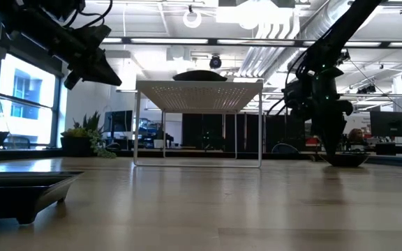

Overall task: Pick & Place Mini shaped plates
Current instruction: Stack the black leaf-shaped plate on top of the black leaf-shaped plate on the shelf

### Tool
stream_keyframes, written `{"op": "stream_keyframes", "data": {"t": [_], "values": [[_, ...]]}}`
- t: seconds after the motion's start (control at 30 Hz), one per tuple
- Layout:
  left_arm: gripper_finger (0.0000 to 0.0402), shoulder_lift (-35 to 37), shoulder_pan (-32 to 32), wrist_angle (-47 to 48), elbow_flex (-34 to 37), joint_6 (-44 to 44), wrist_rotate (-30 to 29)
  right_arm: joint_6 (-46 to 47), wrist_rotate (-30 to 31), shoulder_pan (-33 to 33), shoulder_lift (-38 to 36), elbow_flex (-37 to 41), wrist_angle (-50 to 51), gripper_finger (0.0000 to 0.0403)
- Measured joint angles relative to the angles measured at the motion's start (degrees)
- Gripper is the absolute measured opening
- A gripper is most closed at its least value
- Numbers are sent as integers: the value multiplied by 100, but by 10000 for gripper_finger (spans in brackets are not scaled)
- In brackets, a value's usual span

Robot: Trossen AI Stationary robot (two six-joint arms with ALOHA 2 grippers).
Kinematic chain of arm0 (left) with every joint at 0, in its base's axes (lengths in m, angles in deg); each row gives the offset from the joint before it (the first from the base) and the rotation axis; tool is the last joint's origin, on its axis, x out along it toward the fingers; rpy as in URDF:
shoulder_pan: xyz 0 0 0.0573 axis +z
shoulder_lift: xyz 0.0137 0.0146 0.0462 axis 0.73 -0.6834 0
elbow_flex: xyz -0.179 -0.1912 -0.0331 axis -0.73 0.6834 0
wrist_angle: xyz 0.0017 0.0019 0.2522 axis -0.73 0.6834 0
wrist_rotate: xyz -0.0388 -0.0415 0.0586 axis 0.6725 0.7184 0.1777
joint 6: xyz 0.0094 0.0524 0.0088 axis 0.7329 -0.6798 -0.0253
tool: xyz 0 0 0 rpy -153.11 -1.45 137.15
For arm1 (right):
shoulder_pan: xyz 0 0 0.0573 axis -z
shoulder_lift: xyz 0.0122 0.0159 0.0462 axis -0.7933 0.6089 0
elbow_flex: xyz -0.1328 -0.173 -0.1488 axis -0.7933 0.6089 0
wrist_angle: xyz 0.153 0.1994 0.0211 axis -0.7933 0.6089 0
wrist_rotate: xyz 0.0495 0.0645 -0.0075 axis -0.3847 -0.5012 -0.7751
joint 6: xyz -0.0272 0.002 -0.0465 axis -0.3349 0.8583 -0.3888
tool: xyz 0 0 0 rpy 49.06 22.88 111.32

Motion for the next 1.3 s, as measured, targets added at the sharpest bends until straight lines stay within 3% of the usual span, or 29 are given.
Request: {"op": "stream_keyframes", "data": {"t": [0.6, 0.97, 1.3], "values": [[0, -2, 0, 121, -2, 24, 127, -93, -282, 14, 374, -4, -101, 77], [0, -2, -2, 149, -2, 54, 126, 128, -567, 337, 374, -7, -50, 7], [0, -2, -2, 199, -2, 54, 273, 527, -977, 334, 124, -31, 268, 3]]}}
